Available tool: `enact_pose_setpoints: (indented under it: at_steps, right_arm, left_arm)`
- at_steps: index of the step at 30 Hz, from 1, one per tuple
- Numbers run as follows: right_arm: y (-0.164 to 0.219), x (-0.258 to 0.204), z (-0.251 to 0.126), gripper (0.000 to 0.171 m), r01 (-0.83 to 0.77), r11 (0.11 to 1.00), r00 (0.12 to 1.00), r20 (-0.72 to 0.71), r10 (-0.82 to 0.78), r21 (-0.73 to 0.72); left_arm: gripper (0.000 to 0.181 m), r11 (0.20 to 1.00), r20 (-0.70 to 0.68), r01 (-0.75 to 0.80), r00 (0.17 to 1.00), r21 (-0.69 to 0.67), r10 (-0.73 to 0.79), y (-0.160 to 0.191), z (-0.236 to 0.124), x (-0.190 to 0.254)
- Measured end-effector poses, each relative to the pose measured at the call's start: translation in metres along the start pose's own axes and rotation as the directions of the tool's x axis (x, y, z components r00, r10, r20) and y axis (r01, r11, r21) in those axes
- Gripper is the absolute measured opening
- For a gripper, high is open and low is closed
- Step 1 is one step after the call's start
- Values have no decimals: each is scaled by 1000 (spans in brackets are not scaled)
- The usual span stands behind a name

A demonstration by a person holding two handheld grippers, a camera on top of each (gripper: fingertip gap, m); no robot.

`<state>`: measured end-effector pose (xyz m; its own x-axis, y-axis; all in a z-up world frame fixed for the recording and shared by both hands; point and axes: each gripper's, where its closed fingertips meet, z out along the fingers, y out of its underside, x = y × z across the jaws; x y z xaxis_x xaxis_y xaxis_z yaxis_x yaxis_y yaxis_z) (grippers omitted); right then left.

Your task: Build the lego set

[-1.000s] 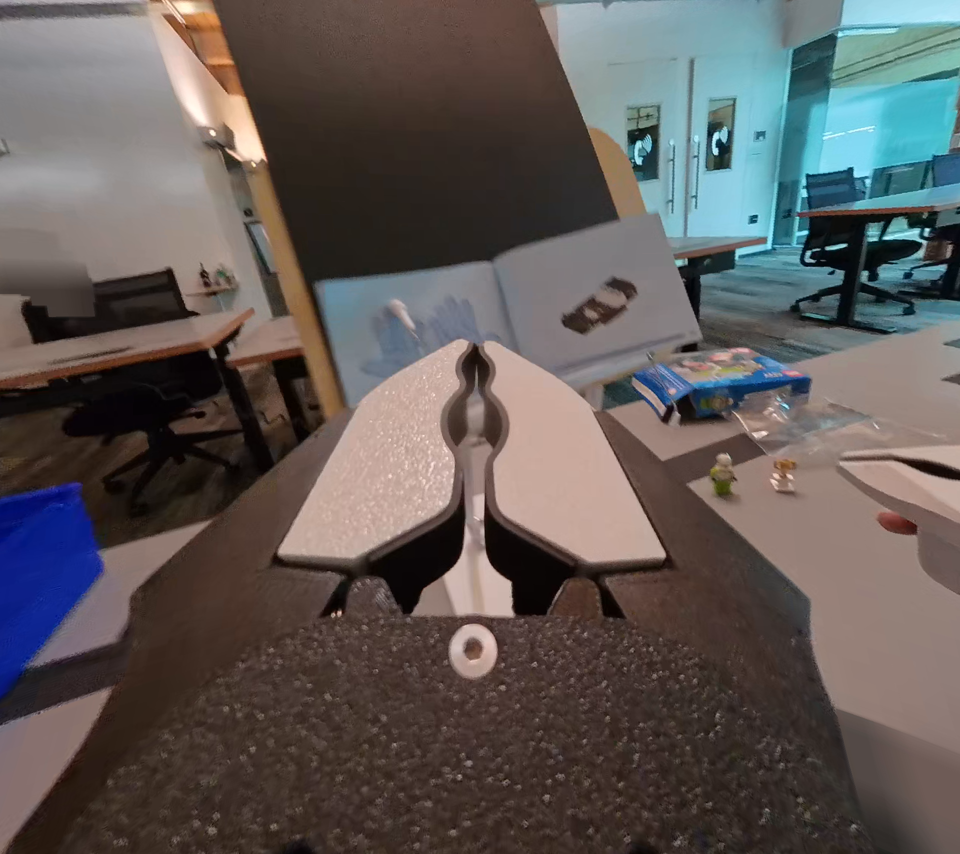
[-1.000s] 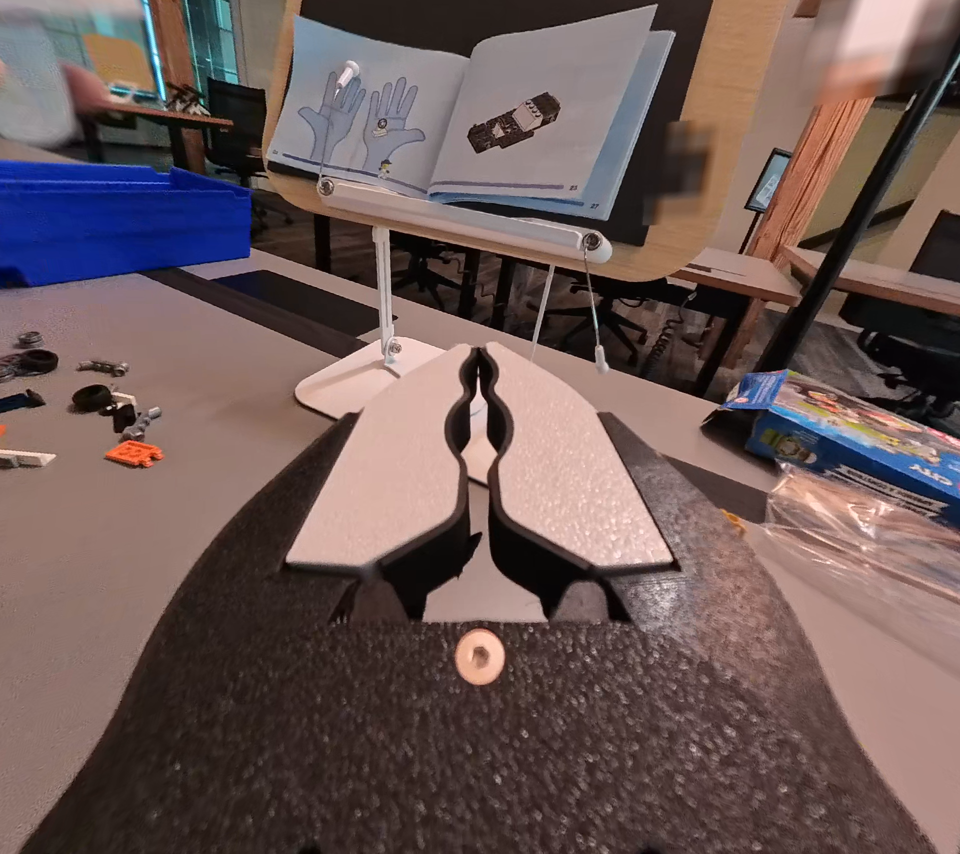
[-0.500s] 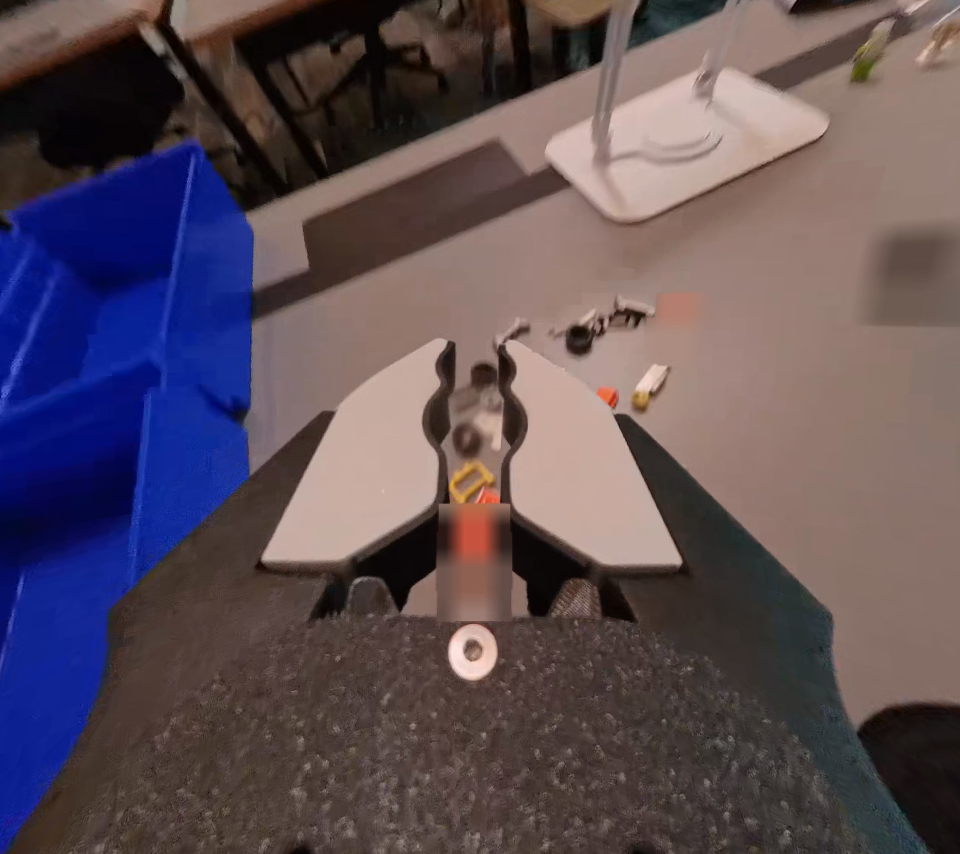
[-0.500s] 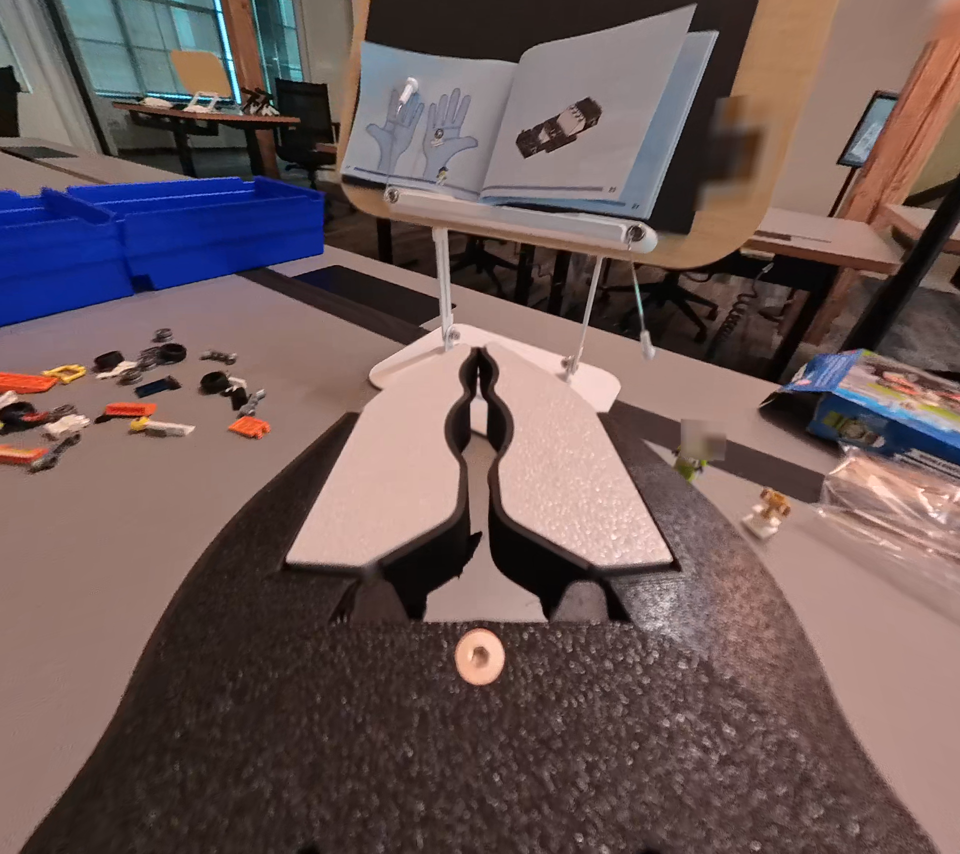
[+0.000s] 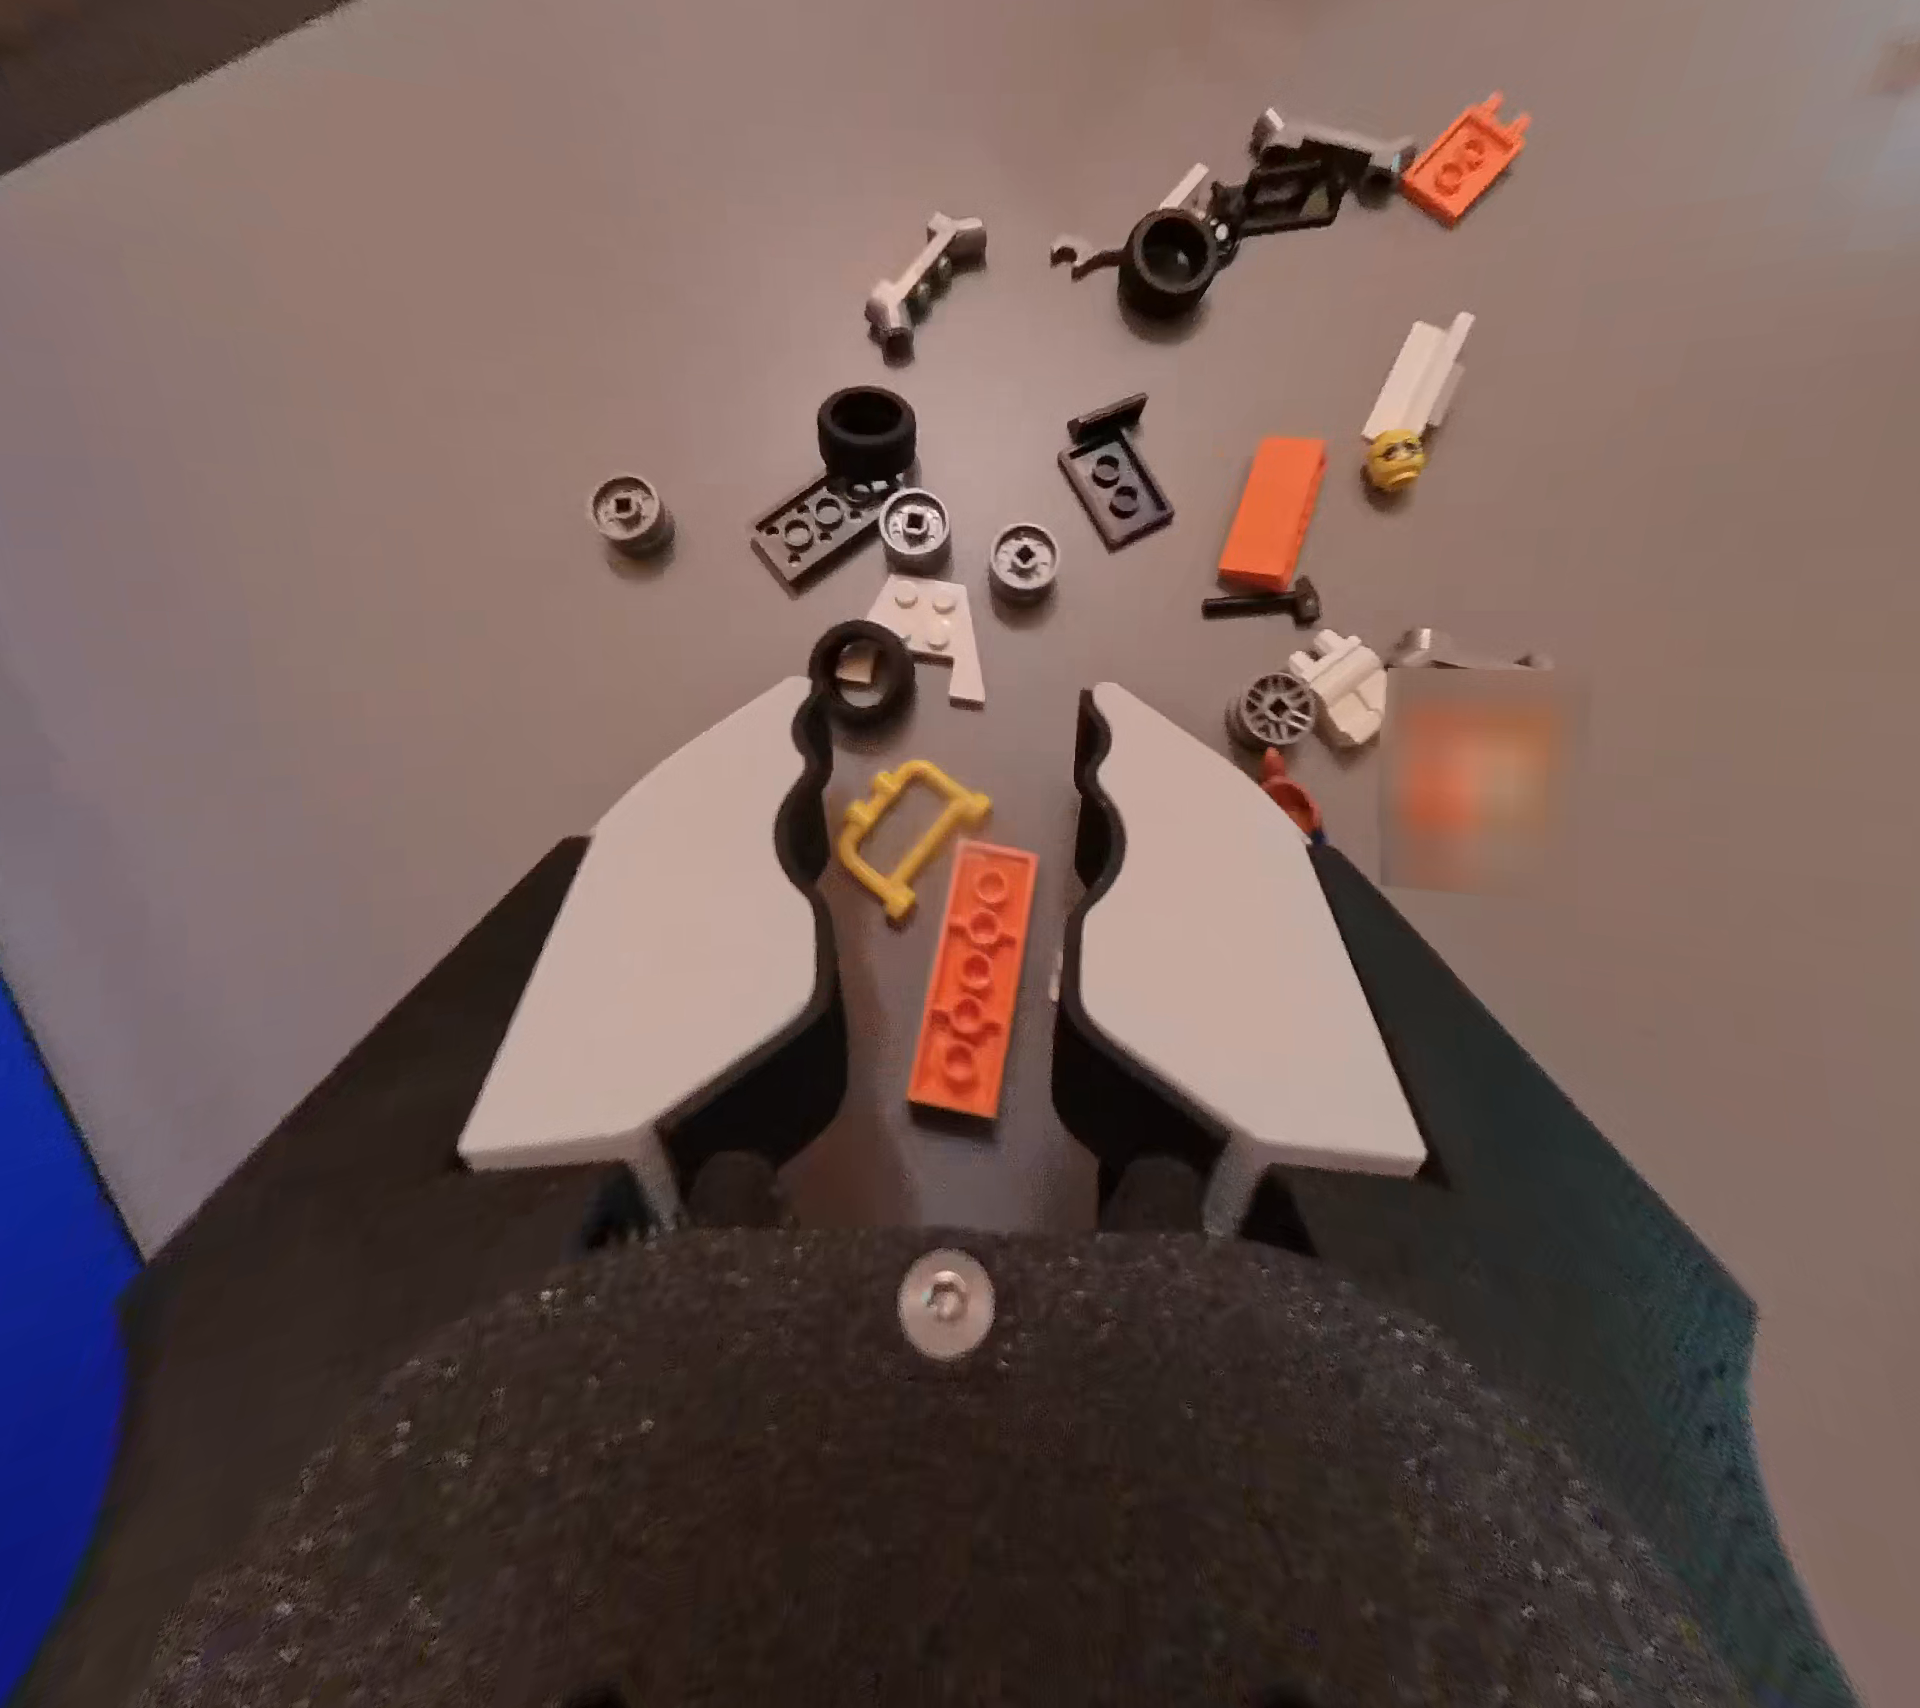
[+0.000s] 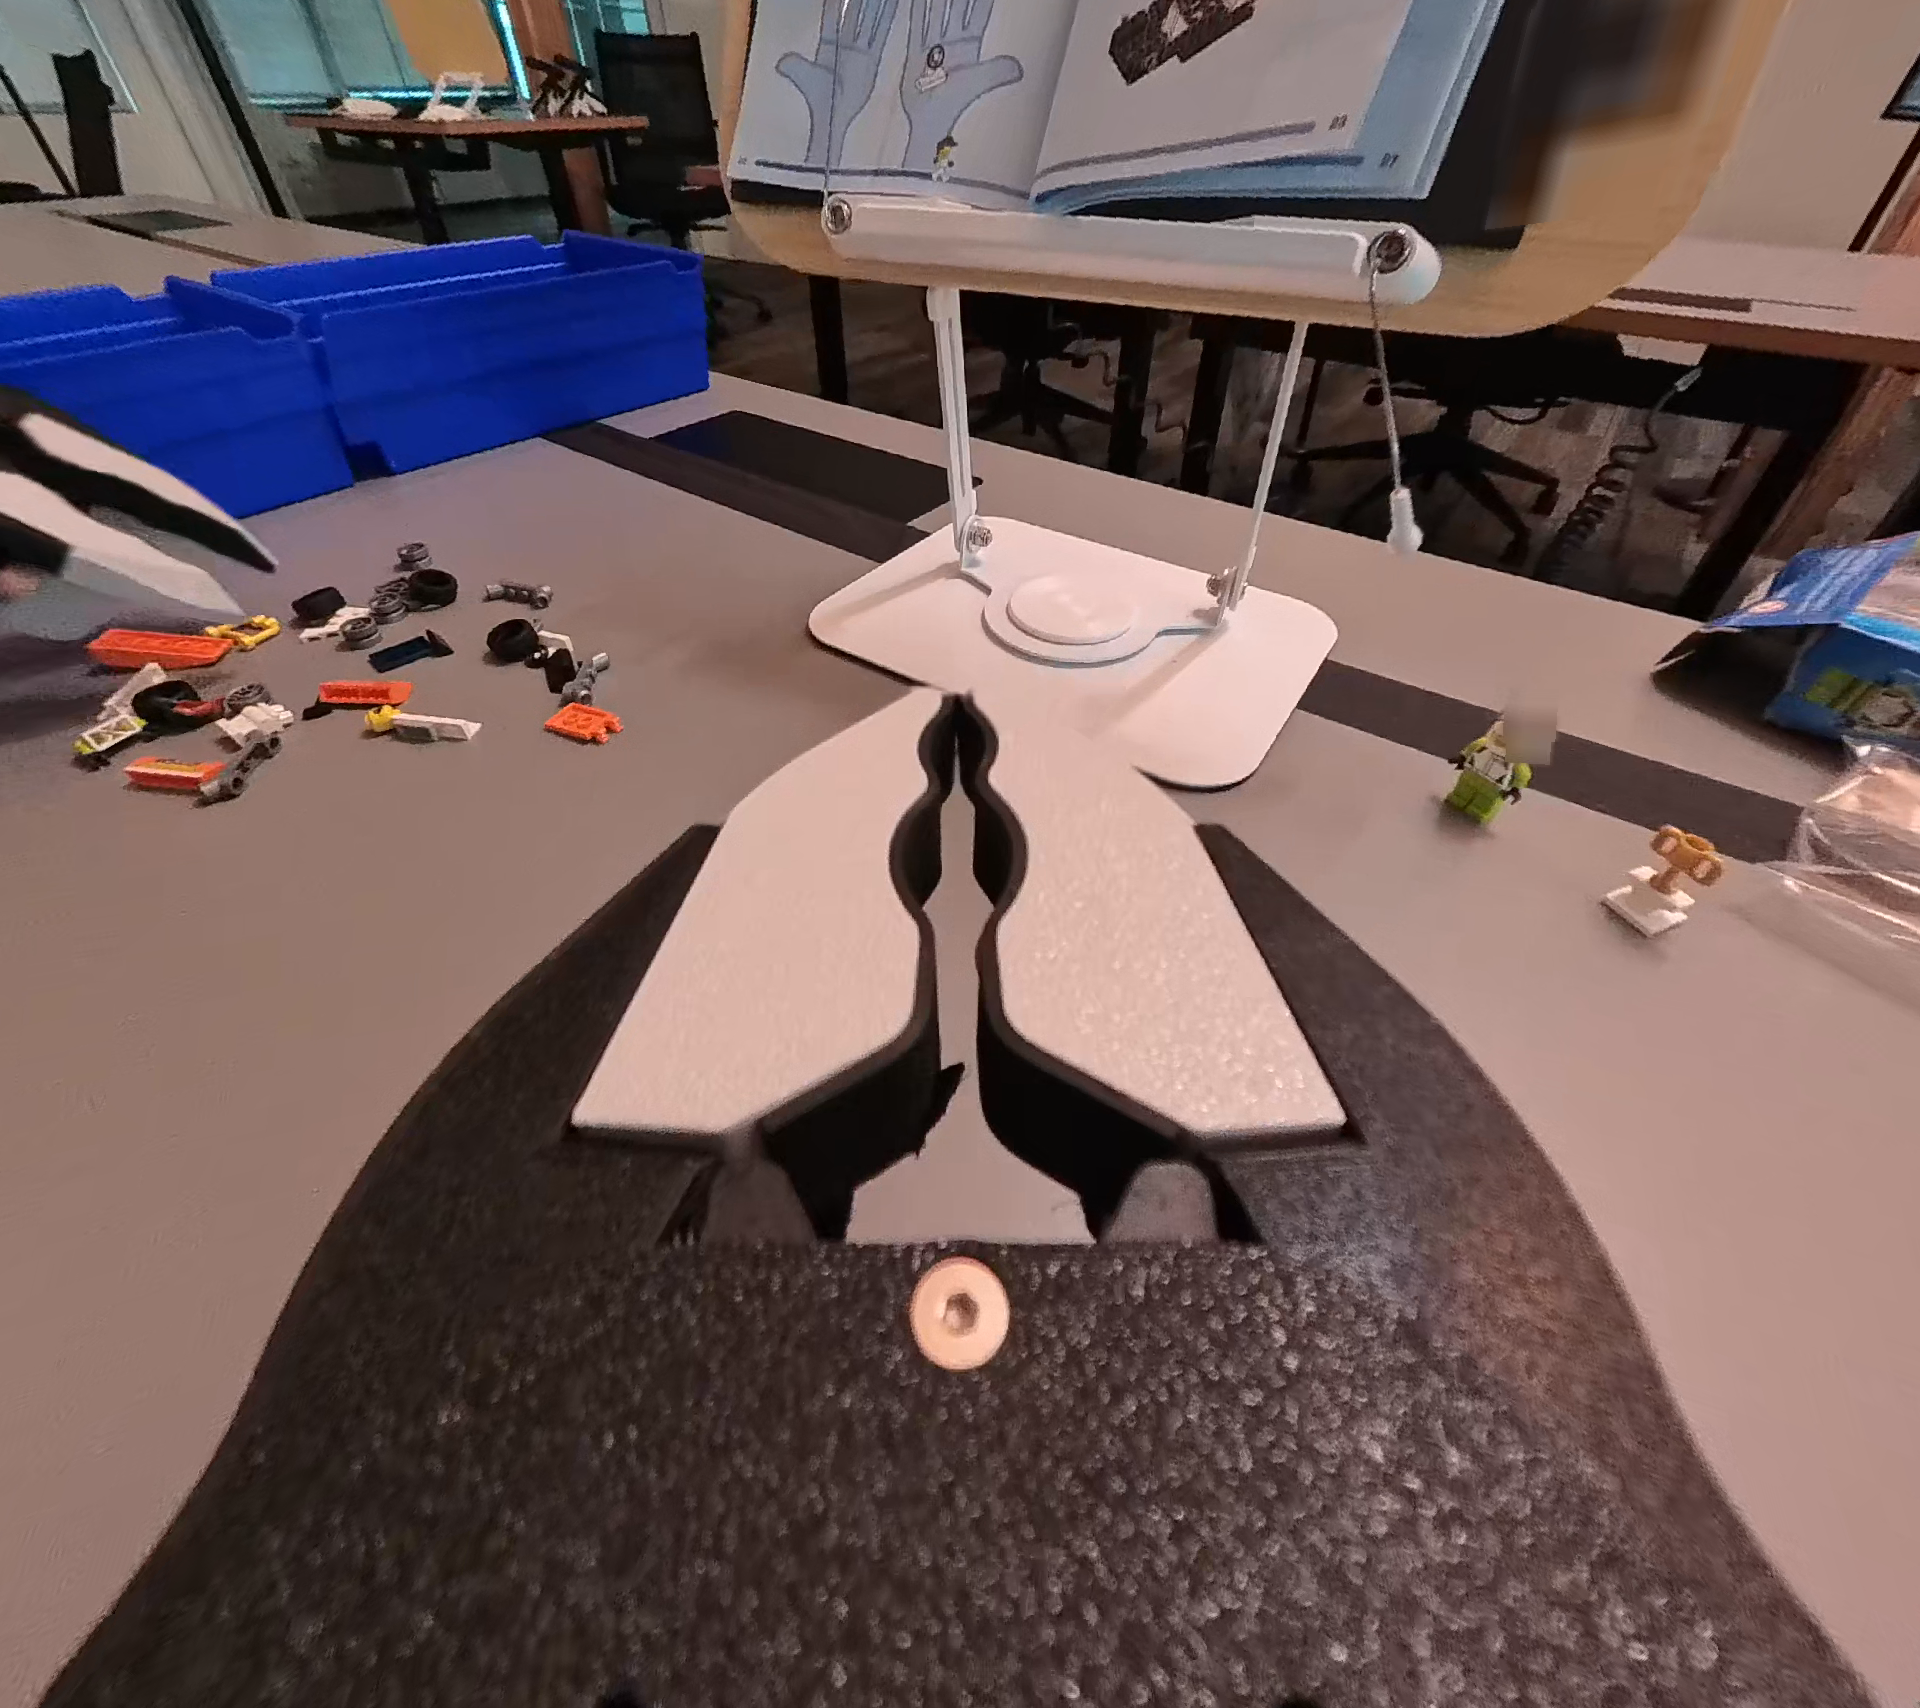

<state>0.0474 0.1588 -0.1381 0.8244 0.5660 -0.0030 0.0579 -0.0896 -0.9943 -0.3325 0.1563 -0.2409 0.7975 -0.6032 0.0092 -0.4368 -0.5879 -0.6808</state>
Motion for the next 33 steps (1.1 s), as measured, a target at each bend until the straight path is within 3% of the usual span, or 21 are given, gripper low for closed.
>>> enact_pose_setpoints:
  at_steps: [11, 16, 19, 26, 33]
  right_arm:
    - [9, -3, 3, 0, -11, 999, 1000, 26, 12, -33]
    - [9, -4, 4, 0, -28, 999, 999, 41, 29, -36]
    - [11, -7, 5, 0, -27, 999, 998, 51, 29, -42]
    - [10, -10, 5, 0, -13, 999, 998, 57, 15, -43]
    - [9, -8, 4, 0, 5, 999, 999, 54, -3, -43]
  left_arm:
    - [21, 982, -51, -74, 997, -172, 66, 3, 19, -11]
    - [23, 956, -204, -176, 971, -236, 128, 13, 1, 22]
    - [44, 913, -241, -252, 954, -320, 178, 20, -6, 29]
    - [28, 923, -204, -363, 920, -124, 335, -61, 20, 43]
    - [19, 842, -326, -494, 850, -218, 414, -85, 73, 51]
